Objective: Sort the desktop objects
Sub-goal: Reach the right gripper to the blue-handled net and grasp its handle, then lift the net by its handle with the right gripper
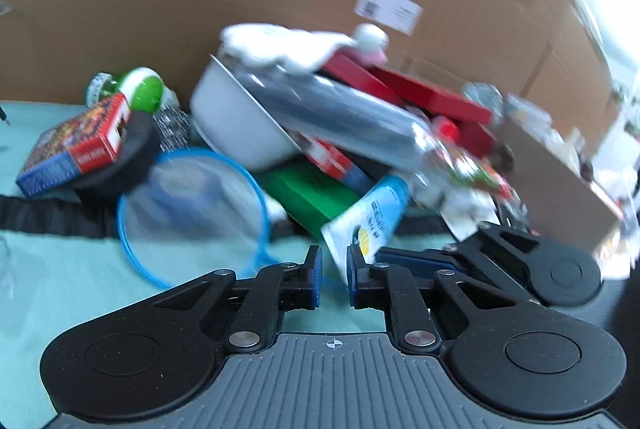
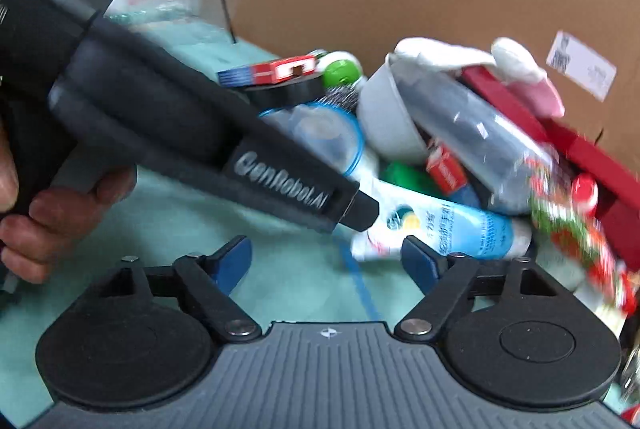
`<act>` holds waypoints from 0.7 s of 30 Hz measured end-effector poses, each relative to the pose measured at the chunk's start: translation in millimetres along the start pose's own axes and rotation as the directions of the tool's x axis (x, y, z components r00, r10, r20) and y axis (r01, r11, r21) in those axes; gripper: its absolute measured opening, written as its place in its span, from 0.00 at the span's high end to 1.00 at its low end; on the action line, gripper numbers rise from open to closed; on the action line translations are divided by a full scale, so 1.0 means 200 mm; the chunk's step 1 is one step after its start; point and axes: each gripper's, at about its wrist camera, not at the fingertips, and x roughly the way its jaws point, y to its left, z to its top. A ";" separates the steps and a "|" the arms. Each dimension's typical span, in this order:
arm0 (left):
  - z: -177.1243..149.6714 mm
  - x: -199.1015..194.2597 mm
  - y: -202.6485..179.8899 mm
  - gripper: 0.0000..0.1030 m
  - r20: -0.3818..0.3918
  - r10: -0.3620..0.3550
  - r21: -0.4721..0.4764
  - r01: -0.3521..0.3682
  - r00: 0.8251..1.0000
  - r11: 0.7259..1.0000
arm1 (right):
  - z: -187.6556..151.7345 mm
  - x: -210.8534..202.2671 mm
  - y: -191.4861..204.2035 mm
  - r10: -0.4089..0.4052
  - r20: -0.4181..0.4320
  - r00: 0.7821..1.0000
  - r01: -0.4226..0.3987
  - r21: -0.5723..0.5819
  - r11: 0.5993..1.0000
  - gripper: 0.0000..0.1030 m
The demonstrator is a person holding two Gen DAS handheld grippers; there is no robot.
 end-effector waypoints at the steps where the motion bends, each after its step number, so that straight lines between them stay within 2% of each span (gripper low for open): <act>1: -0.03 -0.01 -0.02 0.89 -0.013 -0.010 0.005 0.010 1.000 1.000 | -0.02 -0.03 -0.02 0.028 -0.010 1.000 -0.028 0.029 0.999 0.26; 2: -0.05 -0.02 -0.04 0.89 -0.026 -0.017 0.004 0.017 1.000 1.000 | -0.04 -0.06 -0.04 0.062 -0.019 0.998 -0.060 0.066 0.996 0.29; 3: -0.08 -0.03 -0.06 0.83 -0.033 -0.020 0.005 0.020 0.999 1.000 | -0.07 -0.08 -0.06 0.092 -0.028 0.995 -0.089 0.107 0.990 0.32; 6: -0.15 -0.10 -0.11 0.57 -0.016 0.011 -0.009 -0.011 1.000 1.000 | -0.13 -0.15 -0.10 0.144 -0.032 0.989 -0.135 0.197 0.971 0.39; 8: -0.18 -0.14 -0.12 0.48 0.005 0.023 -0.029 -0.023 1.000 0.999 | -0.16 -0.21 -0.06 0.139 -0.031 0.990 -0.131 0.187 0.974 0.48; 9: -0.19 -0.17 -0.13 0.44 0.014 0.024 -0.043 -0.024 1.000 0.999 | -0.17 -0.22 -0.07 0.135 -0.032 0.990 -0.127 0.185 0.974 0.62; 10: -0.19 -0.19 -0.13 0.42 0.019 0.029 -0.060 -0.028 0.999 0.998 | -0.17 -0.23 -0.09 0.138 -0.034 0.990 -0.129 0.195 0.972 0.81; 12: -0.20 -0.22 -0.14 0.32 0.028 0.042 -0.091 -0.040 0.999 0.995 | -0.17 -0.25 -0.07 0.163 -0.039 0.986 -0.150 0.223 0.963 0.91; 17: -0.23 -0.27 -0.18 0.28 0.012 0.053 -0.121 -0.051 0.999 0.991 | -0.21 -0.36 -0.03 0.229 -0.048 0.972 -0.213 0.223 0.951 0.91; 21: -0.26 -0.24 -0.19 0.30 -0.022 0.068 -0.146 -0.071 0.997 0.987 | -0.24 -0.43 0.00 0.271 -0.042 0.962 -0.257 0.211 0.943 0.91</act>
